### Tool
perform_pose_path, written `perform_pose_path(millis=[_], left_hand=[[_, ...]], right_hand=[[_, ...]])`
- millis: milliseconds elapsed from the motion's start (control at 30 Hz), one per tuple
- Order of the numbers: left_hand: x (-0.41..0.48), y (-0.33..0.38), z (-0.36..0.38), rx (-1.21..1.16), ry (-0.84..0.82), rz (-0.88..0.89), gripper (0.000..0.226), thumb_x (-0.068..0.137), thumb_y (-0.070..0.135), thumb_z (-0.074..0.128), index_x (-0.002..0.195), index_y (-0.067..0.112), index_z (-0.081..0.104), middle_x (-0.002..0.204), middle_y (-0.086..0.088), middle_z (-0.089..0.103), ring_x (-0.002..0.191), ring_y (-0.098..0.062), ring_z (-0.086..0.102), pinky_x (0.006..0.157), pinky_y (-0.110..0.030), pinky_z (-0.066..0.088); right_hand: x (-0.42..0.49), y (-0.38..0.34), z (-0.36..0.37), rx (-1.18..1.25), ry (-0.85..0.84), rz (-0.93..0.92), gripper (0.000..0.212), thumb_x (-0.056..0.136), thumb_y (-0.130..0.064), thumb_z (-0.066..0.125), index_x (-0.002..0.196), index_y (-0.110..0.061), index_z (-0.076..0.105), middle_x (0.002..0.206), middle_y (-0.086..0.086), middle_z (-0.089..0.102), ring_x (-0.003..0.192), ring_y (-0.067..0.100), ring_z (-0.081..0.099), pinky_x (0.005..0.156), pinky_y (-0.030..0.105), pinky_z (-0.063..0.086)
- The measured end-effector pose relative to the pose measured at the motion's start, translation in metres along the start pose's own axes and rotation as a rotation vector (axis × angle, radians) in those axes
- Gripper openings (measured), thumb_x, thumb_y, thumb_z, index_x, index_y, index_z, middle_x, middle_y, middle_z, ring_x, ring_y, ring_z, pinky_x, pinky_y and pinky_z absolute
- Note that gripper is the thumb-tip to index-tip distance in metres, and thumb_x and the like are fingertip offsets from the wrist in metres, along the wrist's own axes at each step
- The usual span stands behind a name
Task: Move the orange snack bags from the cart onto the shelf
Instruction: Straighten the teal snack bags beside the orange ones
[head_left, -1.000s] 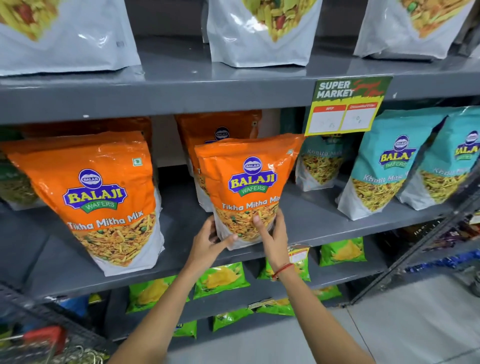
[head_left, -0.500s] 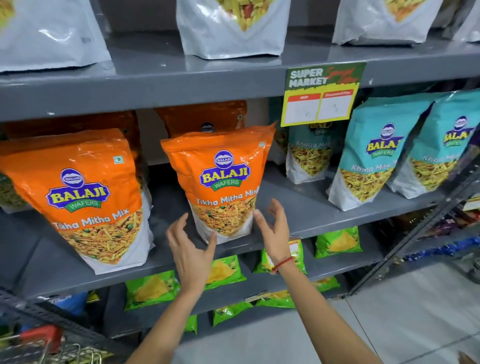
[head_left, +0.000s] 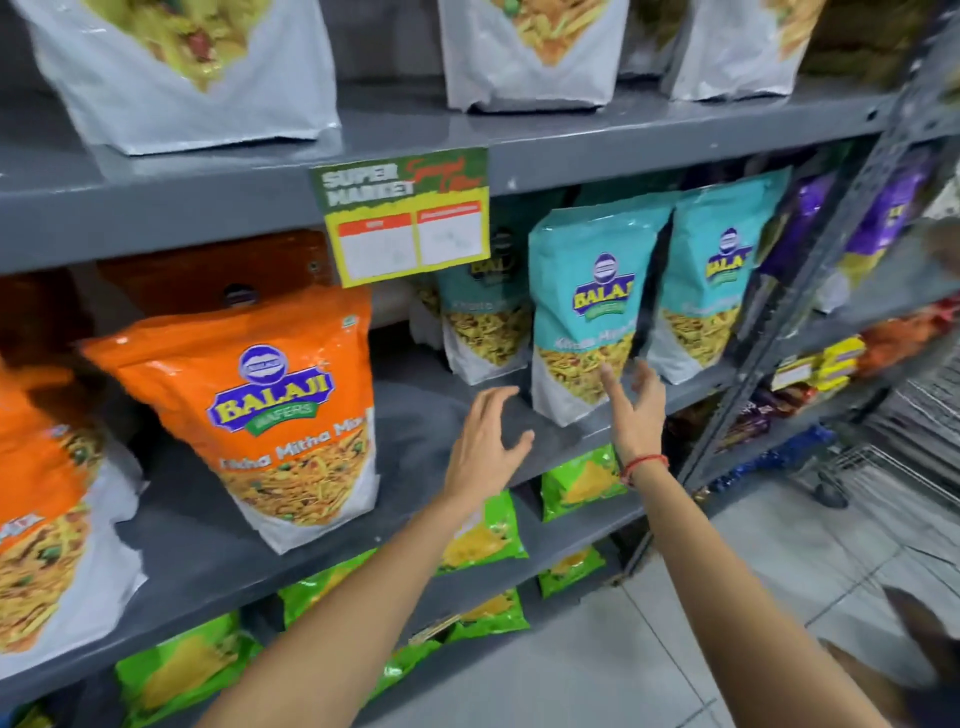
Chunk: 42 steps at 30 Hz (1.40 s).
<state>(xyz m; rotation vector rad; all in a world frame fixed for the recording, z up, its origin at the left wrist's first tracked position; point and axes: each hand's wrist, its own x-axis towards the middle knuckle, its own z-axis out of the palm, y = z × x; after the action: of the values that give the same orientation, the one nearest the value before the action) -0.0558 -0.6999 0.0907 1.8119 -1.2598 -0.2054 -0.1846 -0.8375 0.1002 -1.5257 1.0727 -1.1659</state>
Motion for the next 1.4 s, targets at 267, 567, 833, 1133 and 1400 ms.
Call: perform_pose_path(millis=[267, 567, 833, 1133, 1400], left_hand=[[0.075, 0.008, 0.038, -0.177, -0.153, -0.363, 0.090, 0.079, 0.042, 0.068, 0.146, 0.012, 0.016, 0.155, -0.008, 0.024, 0.141, -0.028, 0.027, 0.112, -0.048, 0.030], [0.066, 0.004, 0.038, -0.177, -0.045, -0.389, 0.076, 0.083, 0.046, 0.061, 0.141, 0.009, 0.029, 0.149, -0.011, 0.038, 0.136, -0.031, 0.036, 0.108, -0.049, 0.035], [0.035, -0.012, 0.007, -0.308, 0.041, -0.319, 0.048, 0.083, 0.030, 0.067, 0.124, 0.013, 0.049, 0.126, -0.009, 0.062, 0.117, -0.022, 0.058, 0.102, -0.045, 0.045], [-0.013, 0.021, 0.047, -0.306, 0.521, -0.237, 0.051, 0.082, 0.017, 0.068, 0.125, 0.010, 0.042, 0.119, -0.003, 0.041, 0.102, -0.012, 0.050, 0.083, -0.014, 0.042], [0.024, 0.047, 0.113, -0.247, 0.011, 0.132, 0.037, 0.085, 0.022, 0.061, 0.107, 0.046, 0.045, 0.103, 0.018, 0.050, 0.095, -0.004, 0.056, 0.071, -0.020, 0.050]], right_hand=[[0.058, 0.003, -0.010, 0.058, -0.279, 0.166, 0.084, 0.084, -0.052, 0.056, 0.148, -0.021, 0.010, 0.158, 0.004, 0.015, 0.144, 0.023, 0.020, 0.115, 0.047, 0.023], [0.029, 0.010, 0.007, 0.118, -0.294, 0.028, 0.069, 0.079, -0.051, 0.064, 0.138, -0.034, 0.032, 0.139, -0.023, 0.043, 0.124, -0.006, 0.040, 0.098, 0.013, 0.036], [-0.001, 0.008, 0.026, 0.015, -0.260, -0.058, 0.075, 0.075, -0.054, 0.065, 0.135, -0.018, 0.037, 0.132, 0.001, 0.051, 0.127, 0.017, 0.043, 0.108, 0.044, 0.037], [0.010, 0.017, 0.003, -0.031, -0.293, -0.049, 0.069, 0.084, -0.047, 0.059, 0.141, -0.021, 0.030, 0.142, 0.005, 0.039, 0.129, 0.022, 0.042, 0.107, 0.043, 0.039], [0.091, 0.039, -0.082, -0.045, 0.053, 0.036, 0.060, 0.088, -0.040, 0.057, 0.139, -0.014, 0.036, 0.143, 0.010, 0.041, 0.130, 0.023, 0.040, 0.100, 0.029, 0.033]])
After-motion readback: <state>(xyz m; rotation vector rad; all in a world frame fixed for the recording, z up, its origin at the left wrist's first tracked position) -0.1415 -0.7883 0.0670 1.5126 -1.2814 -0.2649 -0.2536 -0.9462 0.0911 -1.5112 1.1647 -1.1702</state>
